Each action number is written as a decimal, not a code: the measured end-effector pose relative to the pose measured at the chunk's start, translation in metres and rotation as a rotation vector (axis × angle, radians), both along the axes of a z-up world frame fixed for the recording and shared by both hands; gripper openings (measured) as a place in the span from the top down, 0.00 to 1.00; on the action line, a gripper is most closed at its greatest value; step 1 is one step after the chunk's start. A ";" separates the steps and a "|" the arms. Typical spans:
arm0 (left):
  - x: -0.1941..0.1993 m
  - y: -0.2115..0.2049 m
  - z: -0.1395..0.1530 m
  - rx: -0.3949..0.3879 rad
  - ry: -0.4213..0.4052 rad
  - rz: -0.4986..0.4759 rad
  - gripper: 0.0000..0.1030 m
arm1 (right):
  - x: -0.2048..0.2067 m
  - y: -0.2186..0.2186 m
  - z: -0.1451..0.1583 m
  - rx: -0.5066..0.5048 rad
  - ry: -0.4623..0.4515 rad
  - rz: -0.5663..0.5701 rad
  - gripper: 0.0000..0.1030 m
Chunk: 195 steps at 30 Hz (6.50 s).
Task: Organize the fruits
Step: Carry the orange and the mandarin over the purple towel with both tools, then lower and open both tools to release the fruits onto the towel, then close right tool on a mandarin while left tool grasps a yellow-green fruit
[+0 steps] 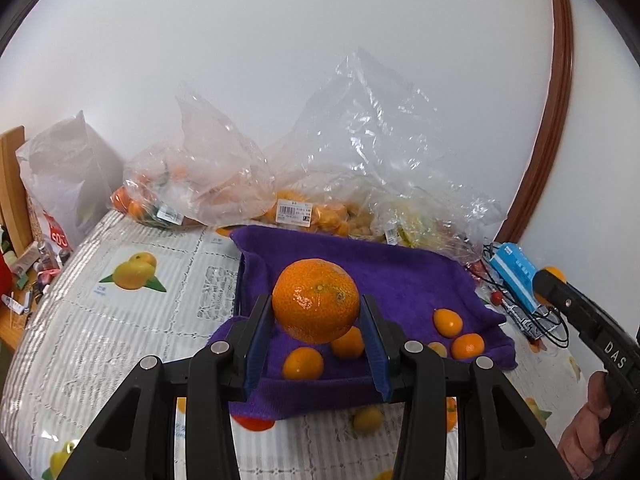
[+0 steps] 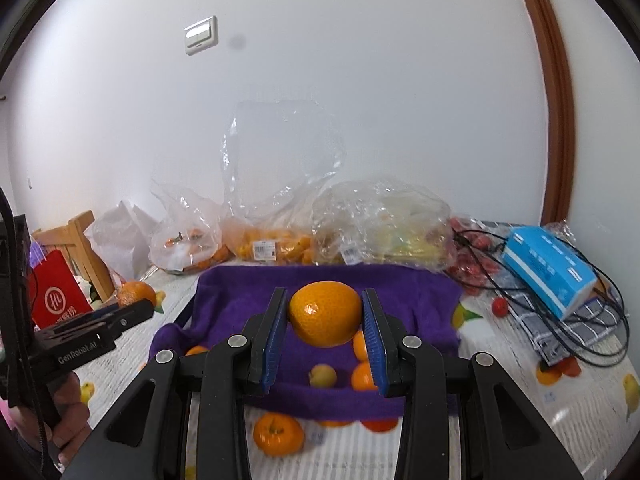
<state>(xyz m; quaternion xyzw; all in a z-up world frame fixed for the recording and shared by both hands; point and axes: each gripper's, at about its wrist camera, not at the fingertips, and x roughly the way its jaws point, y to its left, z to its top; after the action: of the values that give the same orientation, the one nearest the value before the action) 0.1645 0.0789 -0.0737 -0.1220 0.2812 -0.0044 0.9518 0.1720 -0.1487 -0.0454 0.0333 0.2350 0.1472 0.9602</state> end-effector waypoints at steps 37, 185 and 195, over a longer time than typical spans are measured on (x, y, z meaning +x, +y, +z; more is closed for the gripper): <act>0.051 0.001 -0.031 -0.012 -0.009 -0.019 0.60 | 0.073 -0.042 -0.040 0.089 0.079 -0.091 0.64; -0.039 0.031 -0.080 -0.081 0.234 -0.001 0.57 | -0.023 0.049 -0.113 -0.066 0.391 0.005 0.62; -0.039 0.018 -0.075 -0.035 0.218 -0.080 0.50 | -0.003 0.056 -0.116 -0.078 0.411 0.018 0.59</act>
<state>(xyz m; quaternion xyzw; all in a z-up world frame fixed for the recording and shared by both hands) 0.1252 0.0968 -0.1486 -0.1269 0.3878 -0.0338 0.9124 0.1695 -0.0926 -0.1616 0.0234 0.4319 0.1369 0.8912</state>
